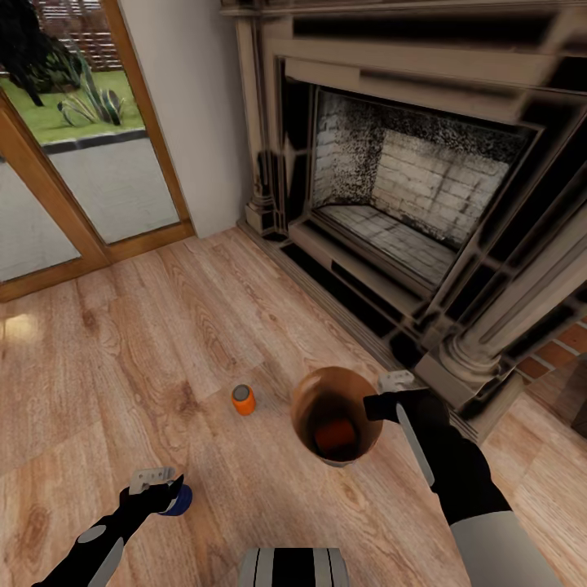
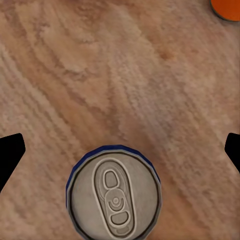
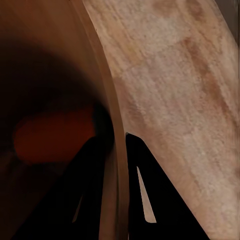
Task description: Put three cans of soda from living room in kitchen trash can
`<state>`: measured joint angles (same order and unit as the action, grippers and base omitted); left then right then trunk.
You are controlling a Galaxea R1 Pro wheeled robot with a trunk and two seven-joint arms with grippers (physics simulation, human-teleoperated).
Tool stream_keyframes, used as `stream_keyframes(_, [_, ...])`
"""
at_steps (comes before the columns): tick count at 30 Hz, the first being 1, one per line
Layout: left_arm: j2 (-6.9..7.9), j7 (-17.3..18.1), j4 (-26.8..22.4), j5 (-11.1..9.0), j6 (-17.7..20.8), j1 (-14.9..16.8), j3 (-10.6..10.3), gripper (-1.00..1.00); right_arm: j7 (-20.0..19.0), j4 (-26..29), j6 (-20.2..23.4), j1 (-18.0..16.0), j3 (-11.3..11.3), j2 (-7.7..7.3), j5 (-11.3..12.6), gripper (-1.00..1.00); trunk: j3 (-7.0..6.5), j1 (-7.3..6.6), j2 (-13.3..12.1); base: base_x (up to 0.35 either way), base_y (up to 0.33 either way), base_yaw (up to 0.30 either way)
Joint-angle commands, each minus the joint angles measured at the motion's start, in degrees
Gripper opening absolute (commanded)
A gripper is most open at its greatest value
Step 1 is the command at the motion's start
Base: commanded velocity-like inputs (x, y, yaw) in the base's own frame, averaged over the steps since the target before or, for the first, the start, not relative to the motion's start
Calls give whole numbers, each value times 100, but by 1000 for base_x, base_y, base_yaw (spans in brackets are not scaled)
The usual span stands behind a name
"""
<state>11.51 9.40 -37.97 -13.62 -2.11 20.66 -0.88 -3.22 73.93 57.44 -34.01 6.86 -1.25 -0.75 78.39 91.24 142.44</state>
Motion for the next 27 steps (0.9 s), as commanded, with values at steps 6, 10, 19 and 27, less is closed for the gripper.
stream_keyframes(6, [-2,0,0,0,0,0,0,100,-20,72,4,-7,-1,-5,88,-100,0,0,0,0,0,0])
stream_keyframes(10, [-1,0,0,0,0,0,0,100,-20,87,4,-14,-1,-6,85,-100,0,0,0,0,0,0])
stream_keyframes(19, [-1,0,0,0,0,0,0,100,-20,94,4,-25,-1,-7,84,-100,80,49,83,0,0,0])
stream_keyframes(27, [-2,0,0,0,0,0,0,100,-20,95,4,-26,-1,-7,84,-100,169,59,88,0,0,0])
